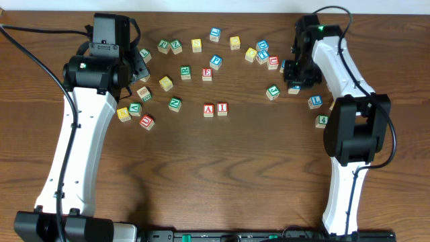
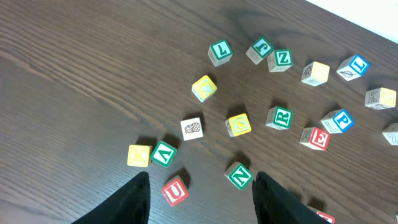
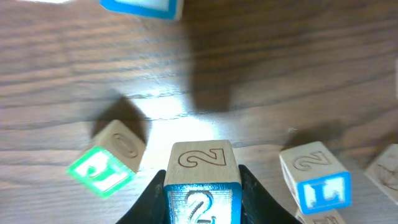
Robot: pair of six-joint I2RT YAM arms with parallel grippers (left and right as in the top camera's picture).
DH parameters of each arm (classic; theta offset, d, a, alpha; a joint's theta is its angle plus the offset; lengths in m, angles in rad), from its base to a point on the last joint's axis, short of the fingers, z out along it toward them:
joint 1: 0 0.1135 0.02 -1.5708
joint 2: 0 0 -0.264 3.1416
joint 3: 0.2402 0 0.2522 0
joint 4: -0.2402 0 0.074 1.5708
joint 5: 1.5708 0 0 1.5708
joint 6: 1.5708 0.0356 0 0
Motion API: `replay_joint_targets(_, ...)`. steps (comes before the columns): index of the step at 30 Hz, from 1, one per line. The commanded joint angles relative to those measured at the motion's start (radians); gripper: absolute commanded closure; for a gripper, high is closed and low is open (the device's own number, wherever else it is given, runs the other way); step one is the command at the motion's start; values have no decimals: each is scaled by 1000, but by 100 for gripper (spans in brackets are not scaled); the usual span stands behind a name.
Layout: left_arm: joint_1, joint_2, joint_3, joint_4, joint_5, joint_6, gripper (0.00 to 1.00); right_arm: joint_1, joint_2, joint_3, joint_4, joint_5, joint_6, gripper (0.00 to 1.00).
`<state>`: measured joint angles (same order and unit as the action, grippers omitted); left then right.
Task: Spell out AI2
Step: 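Carry the blue 2 block with the right gripper beside the red I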
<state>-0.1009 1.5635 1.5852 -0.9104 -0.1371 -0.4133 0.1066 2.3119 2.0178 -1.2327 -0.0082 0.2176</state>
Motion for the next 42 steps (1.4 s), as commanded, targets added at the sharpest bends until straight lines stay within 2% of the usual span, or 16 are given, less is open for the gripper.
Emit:
replay_joint_targets(1, 5, 8, -11, -1, -6, 16, 48, 4, -18, 105, -58, -11, -14, 77)
replay_joint_targets(7, 5, 8, -11, -1, -6, 16, 48, 47, -18, 197, -133, -105, -36, 79)
replay_joint_targets(14, 5, 8, -11, -1, -6, 16, 48, 160, -17, 164, -143, -126, -31, 79)
replay_joint_targets(28, 5, 8, -11, 10, -6, 16, 48, 319, -17, -28, -8, -50, 120, 78)
replay_joint_targets(42, 5, 8, -11, 10, -6, 16, 48, 380, -17, -76, 64, -18, 210, 77)
